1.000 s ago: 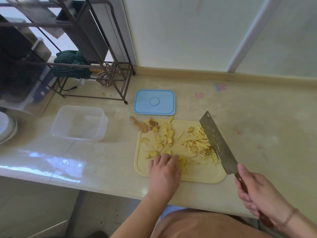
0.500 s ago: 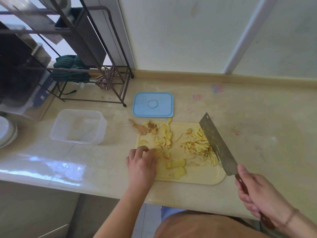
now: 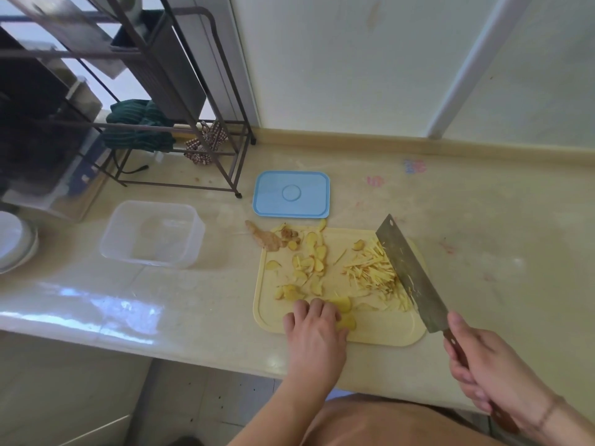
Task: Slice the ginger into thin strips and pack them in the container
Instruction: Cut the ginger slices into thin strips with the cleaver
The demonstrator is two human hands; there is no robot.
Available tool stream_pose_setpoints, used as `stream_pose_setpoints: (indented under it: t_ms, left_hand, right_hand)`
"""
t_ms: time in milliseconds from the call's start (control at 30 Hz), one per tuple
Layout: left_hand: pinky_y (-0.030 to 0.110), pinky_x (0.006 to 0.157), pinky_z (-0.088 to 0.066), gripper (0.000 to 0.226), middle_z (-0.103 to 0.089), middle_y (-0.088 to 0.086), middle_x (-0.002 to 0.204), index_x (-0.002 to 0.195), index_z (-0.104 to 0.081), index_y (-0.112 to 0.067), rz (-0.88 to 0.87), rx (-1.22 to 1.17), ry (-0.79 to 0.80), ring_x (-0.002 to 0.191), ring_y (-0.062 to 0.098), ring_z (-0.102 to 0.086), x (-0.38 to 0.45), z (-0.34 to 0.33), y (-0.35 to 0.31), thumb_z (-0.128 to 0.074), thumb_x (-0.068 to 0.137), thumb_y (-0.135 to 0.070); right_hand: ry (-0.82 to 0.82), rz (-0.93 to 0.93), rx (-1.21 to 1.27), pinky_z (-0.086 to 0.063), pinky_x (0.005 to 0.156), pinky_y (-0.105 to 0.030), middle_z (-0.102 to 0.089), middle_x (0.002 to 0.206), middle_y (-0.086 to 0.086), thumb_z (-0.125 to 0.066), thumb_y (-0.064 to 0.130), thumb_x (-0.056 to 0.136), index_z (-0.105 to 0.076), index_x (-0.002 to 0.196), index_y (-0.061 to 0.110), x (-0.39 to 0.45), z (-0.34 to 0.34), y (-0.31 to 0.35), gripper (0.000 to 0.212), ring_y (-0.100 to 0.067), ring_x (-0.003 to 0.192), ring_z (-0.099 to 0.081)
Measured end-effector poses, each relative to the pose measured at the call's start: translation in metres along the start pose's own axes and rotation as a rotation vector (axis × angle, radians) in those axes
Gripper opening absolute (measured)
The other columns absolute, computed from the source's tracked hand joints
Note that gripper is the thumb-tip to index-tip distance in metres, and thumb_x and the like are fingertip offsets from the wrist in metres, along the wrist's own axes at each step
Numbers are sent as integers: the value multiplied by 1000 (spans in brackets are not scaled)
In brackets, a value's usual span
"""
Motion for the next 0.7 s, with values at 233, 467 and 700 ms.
stream_pose_setpoints:
  t_ms: [233, 467, 700]
  left_hand:
    - [33, 68, -29, 3, -62, -15, 70, 76, -62, -28, -64, -116, -207, 78, 19, -47, 17, 11, 12, -64, 79, -29]
    - [36, 67, -39, 18, -61, -8, 86, 85, -71, -25, -175, -33, -193, 83, 24, -52, 22, 12, 24, -56, 88, -34]
    - [36, 71, -33, 7, -62, -5, 90, 81, -69, -20, -229, 45, -259, 89, 25, -49, 17, 20, 42, -66, 82, -26]
  right_hand:
    - [-21, 6, -1, -27, 41, -19, -31, 53, -6, -39, 89, 59, -42, 69, 12, 0, 2, 0, 79, -16, 40, -26]
    - [5, 2, 29, -25, 41, -20, -30, 54, -7, -37, 72, 78, -41, 71, 10, 0, 0, -3, 63, -15, 41, -25]
    - [-24, -7, 20, -26, 40, -19, -30, 53, -6, -39, 88, 64, -42, 70, 11, -1, 3, -3, 78, -16, 40, -25]
Point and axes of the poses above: each hand's wrist, its own x-axis towards the middle knuckle, its own z-axis out of the back of the hand, y = z × x, the point moved 8 cm from there along x, towards the middle knuckle
